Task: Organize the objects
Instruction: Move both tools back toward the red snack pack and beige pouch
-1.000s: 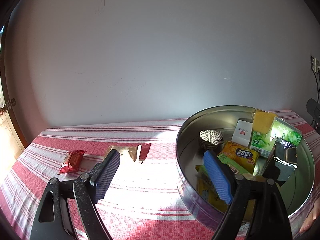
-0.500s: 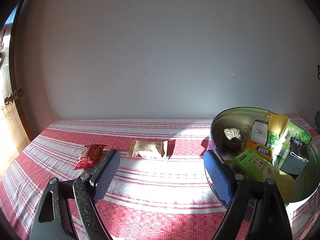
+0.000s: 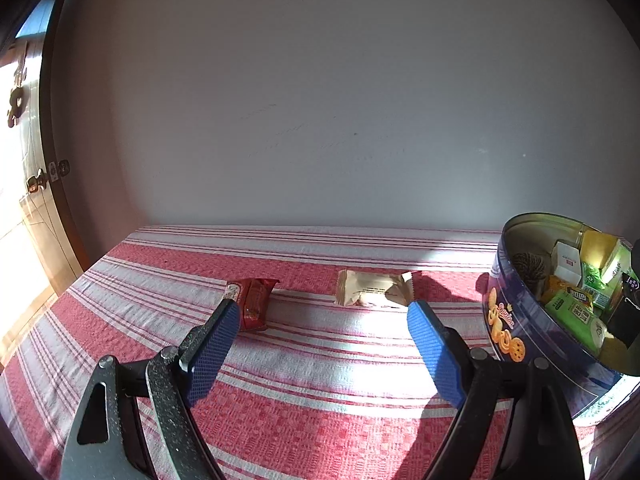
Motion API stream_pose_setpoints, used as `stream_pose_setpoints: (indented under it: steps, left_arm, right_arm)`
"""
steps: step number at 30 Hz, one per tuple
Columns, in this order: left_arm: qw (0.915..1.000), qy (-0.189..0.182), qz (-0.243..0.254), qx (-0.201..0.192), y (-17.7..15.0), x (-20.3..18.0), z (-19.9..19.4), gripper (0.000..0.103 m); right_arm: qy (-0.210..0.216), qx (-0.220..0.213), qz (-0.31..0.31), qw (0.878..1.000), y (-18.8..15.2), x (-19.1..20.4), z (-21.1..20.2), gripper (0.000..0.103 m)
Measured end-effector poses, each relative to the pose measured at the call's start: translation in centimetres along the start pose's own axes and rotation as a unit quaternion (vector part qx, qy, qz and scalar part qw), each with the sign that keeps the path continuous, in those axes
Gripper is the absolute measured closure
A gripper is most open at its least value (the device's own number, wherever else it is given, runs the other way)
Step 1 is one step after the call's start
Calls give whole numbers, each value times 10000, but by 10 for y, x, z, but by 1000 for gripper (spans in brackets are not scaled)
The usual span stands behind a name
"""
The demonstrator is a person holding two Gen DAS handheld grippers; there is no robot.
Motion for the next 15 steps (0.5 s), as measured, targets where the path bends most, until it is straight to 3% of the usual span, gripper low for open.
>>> stream_pose_setpoints:
  steps: [15]
  left_arm:
    - [9980,412,-294,374,-1,71,51,16]
  right_arm:
    - [674,290,-90,9973,-6,89,45,1]
Point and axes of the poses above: each gripper's, at about its wrist camera, not at the fingertips, and z roughly the way its jaws point, x to its left, y to its top, the point moved 8 cm from there along z, roughly the way its jaws point, and after that the axes turned 15 degrees about y, right-handed, at the moved point
